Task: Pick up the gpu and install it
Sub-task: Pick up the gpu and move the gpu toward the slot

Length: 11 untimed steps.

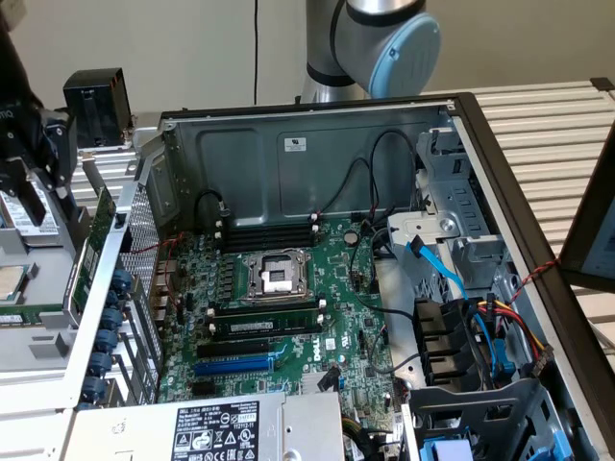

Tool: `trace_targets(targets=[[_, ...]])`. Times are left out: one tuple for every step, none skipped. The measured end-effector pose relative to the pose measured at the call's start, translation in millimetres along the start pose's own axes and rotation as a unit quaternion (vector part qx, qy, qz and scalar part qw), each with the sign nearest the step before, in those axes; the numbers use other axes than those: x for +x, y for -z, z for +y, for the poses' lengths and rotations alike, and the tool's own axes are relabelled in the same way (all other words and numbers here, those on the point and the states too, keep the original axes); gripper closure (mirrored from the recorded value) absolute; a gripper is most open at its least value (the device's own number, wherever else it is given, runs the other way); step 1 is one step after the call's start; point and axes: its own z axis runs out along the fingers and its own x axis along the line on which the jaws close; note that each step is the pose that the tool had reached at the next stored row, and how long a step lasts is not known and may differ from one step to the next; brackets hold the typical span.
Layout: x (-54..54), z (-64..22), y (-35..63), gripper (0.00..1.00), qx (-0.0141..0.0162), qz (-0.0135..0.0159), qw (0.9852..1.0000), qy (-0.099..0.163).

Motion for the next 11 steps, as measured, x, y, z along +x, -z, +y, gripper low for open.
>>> trace_targets(targets=[[0.0, -0.8, -0.8, 0.58, -0.0026, -0.0001, 1.0000, -0.002], [0.0, -1.3, -2.0, 0.58, -0.0044, -0.0004, 1.0000, -0.005], [0.2, -1.5, -3.3, 0.58, -0.0047, -0.0007, 1.0000, -0.009], [0.4, -1.6, -4.8, 0.58, -0.0043, -0.0008, 0.9999, -0.014], [0.5, -1.7, -6.5, 0.58, -0.0039, -0.0012, 0.9998, -0.019], [0.6, -1.9, -8.2, 0.58, -0.0034, -0.0015, 0.9997, -0.024], [0.8, -1.9, -10.1, 0.58, -0.0028, -0.0018, 0.9995, -0.031], [1.0, -2.1, -11.9, 0.58, -0.0020, -0.0022, 0.9993, -0.038], [1.2, -2.1, -13.7, 0.58, -0.0013, -0.0025, 0.9990, -0.045], [1.3, -2.2, -15.3, 0.58, -0.0007, -0.0030, 0.9986, -0.053], [1.4, -2.2, -16.4, 0.58, -0.0005, -0.0033, 0.9982, -0.059]])
